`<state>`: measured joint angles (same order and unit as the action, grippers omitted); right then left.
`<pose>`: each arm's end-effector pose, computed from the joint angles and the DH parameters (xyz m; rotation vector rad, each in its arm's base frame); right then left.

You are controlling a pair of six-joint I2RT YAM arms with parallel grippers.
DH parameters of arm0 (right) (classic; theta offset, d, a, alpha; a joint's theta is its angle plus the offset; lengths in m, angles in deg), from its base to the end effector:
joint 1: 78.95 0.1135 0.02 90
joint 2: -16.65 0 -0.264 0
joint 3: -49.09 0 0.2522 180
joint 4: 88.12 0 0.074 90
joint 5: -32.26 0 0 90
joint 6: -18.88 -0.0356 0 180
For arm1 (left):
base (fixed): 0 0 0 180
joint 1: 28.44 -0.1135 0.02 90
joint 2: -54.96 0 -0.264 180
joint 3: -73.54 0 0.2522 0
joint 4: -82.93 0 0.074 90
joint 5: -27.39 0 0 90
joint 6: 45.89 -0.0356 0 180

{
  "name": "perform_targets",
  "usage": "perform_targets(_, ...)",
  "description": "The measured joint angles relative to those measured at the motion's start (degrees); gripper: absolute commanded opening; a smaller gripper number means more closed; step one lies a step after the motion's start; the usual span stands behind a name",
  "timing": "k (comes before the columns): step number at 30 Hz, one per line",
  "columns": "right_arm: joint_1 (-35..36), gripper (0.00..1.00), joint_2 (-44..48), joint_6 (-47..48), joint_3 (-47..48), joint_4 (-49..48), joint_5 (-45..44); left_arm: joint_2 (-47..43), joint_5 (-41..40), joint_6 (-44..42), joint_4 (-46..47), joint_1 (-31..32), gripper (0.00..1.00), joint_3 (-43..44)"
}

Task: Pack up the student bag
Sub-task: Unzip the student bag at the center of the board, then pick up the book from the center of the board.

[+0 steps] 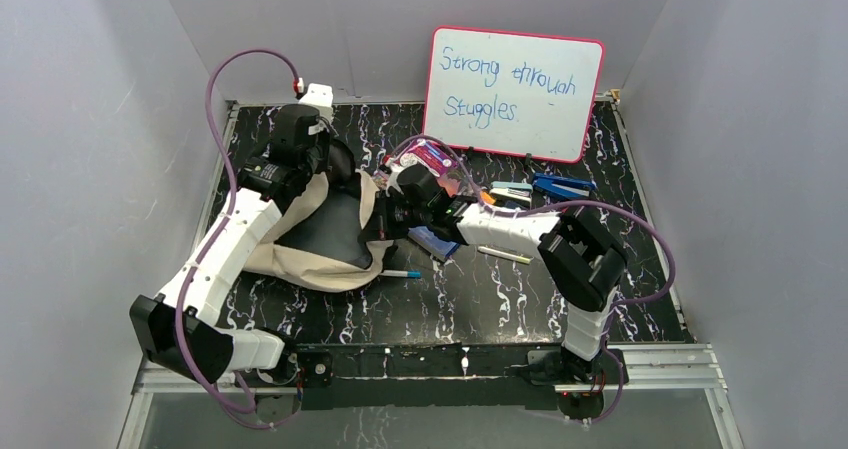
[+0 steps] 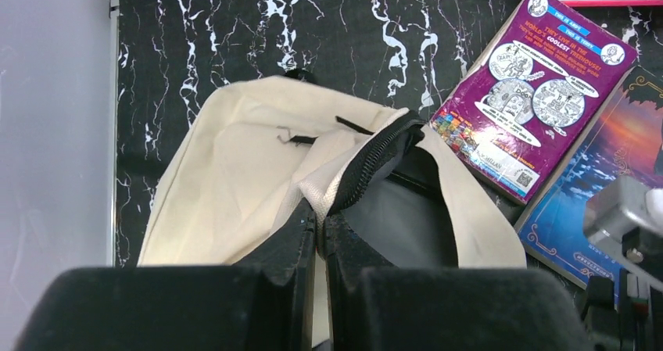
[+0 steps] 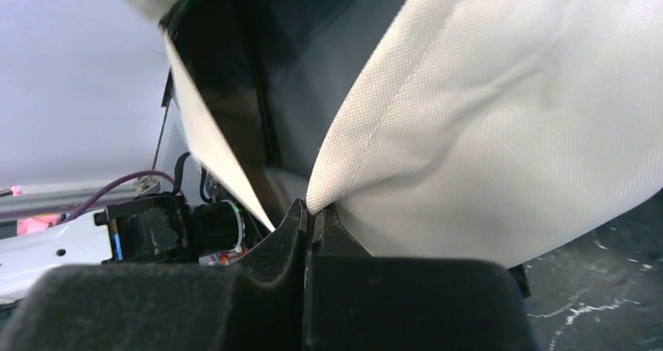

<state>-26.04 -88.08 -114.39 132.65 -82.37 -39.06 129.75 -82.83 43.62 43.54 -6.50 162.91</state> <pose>0.2432 0.3406 0.2290 -0.4245 2.2718 1.3029 0.2757 -0.0978 0.3867 0.1624 1.9705 0.1104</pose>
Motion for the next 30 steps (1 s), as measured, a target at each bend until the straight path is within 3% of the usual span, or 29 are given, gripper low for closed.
perform_targets(3,0.7,0.0,0.0,-0.59,-0.68,-1.49,0.48,0.0,0.28,-0.44,0.11,-0.11,0.0,-0.02)
perform_targets(5,0.85,0.13,0.0,-0.94,-1.46,-2.27,0.52,-0.26,0.61,-0.39,0.09,-0.13,0.0,-0.31)
perform_targets(8,0.83,0.46,0.04,-1.62,-2.78,-2.95,-0.09,-2.01,1.29,0.79,0.55,-0.11,0.02,-2.99)
perform_targets(11,0.79,0.61,0.59,-1.05,-3.52,-2.08,-1.77,-6.03,2.32,2.86,-0.09,-0.11,0.2,-8.9)
perform_targets(14,0.52,0.68,2.99,0.68,-4.17,0.37,-4.46,-10.6,3.58,5.16,-2.47,-0.11,0.36,-14.08)
perform_targets(17,-0.15,0.7,7.04,3.28,-4.92,2.86,-7.13,-14.08,4.35,6.97,-5.16,-0.11,0.44,-15.15)
perform_targets(21,-3.85,0.72,13.88,7.43,-5.99,6.73,-10.23,-17.53,6.75,9.79,-6.71,-0.11,0.48,-13.33)
perform_targets(26,-14.78,0.83,20.33,12.28,-7.65,11.3,-12.81,-15.76,14.34,16.22,-5.49,0.26,0.5,-8.74)
perform_targets(30,-24.15,0.86,20.96,16.04,-8.66,14.64,-14.23,-12.61,15.89,22.21,-1.18,8.09,0.52,-9.84)
